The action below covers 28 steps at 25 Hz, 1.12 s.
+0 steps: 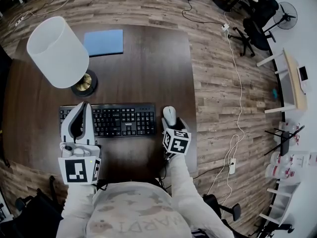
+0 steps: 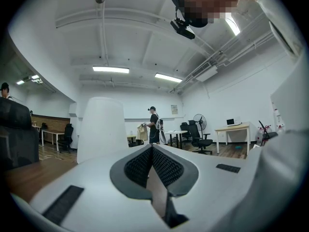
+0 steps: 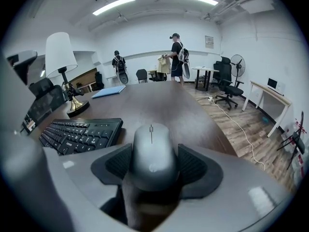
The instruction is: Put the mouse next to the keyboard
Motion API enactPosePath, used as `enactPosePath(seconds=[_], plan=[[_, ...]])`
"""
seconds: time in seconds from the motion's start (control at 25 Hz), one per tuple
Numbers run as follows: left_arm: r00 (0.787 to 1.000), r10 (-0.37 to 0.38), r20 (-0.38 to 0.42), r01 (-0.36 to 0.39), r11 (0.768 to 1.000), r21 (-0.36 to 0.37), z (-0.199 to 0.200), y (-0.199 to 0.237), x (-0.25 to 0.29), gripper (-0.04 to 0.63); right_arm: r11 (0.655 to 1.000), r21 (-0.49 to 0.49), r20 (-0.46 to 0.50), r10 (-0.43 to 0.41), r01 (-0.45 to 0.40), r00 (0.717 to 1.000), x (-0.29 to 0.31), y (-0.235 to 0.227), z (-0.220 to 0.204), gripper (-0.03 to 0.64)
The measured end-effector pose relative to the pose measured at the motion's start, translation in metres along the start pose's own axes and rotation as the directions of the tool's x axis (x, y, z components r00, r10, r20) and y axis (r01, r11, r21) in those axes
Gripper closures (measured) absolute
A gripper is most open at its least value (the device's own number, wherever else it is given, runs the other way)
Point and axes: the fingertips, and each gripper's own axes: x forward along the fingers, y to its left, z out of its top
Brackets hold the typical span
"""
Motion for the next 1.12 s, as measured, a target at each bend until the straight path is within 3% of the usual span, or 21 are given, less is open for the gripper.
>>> enactPosePath(seconds=[0.4, 0.72, 0.8, 1.0, 1.12], plan=[[1.0, 0.011, 0.005, -0.011, 1.0, 0.004, 0.004, 0.001, -0.007, 0.589, 1.0, -0.014, -0.017, 0.019, -0.02, 1.0, 0.0, 0.001, -0.001, 0.301], [1.0, 0.023, 0.017, -0.023, 1.0, 0.013, 0.01, 0.0, -0.018, 0.589, 0.998, -0.033, 0.074, 0.053, -0.051, 0.996, -0.022, 0.007, 0.02, 0.306], [0.999, 0.022, 0.024, -0.022, 1.0, 0.015, 0.012, -0.003, -0.022, 0.589, 0.997, -0.04, 0.097, 0.072, -0.068, 0.993, -0.032, 0.011, 0.025, 0.364], [0.999, 0.019, 0.042, -0.02, 1.0, 0.018, 0.017, -0.009, -0.033, 0.589, 0.991, -0.107, 0.144, 0.1, -0.085, 0.985, -0.054, 0.024, 0.033, 0.583], [0.998, 0.019, 0.054, -0.021, 0.999, 0.024, 0.023, -0.013, -0.042, 0.589, 0.985, -0.119, 0.171, 0.145, -0.126, 0.975, -0.067, 0.033, 0.037, 0.608]])
